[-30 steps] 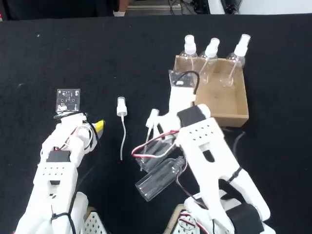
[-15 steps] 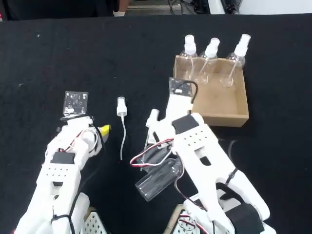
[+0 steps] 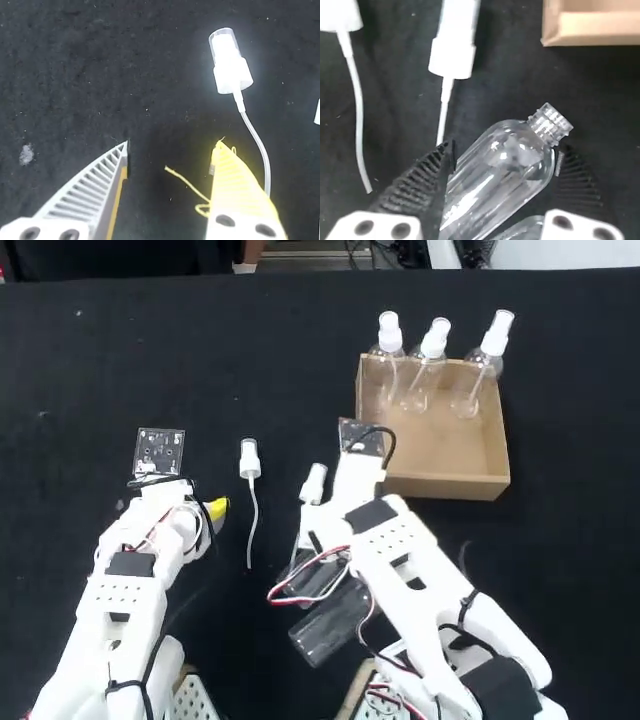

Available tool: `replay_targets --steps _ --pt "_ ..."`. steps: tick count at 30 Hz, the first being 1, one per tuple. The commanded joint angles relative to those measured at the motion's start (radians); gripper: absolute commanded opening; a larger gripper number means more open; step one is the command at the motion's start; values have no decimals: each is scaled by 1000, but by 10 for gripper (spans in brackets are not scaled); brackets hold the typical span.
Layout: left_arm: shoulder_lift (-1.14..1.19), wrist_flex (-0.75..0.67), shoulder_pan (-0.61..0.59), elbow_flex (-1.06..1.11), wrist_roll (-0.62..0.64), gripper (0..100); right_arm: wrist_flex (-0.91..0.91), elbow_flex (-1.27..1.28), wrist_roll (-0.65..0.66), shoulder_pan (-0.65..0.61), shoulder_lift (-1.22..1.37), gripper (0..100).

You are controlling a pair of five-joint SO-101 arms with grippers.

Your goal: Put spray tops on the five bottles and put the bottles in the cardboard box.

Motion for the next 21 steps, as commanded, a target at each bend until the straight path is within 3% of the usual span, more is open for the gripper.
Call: replay_targets --steps 1,13,21 --pt "-17 -18 8 -16 -8 260 -23 -73 -3 -15 8 276" --pt "-17 -18 -19 -21 0 259 -258 -148 -2 -133 24 275" --pt "-17 -18 -140 -50 63 259 319 -423 160 11 -16 278"
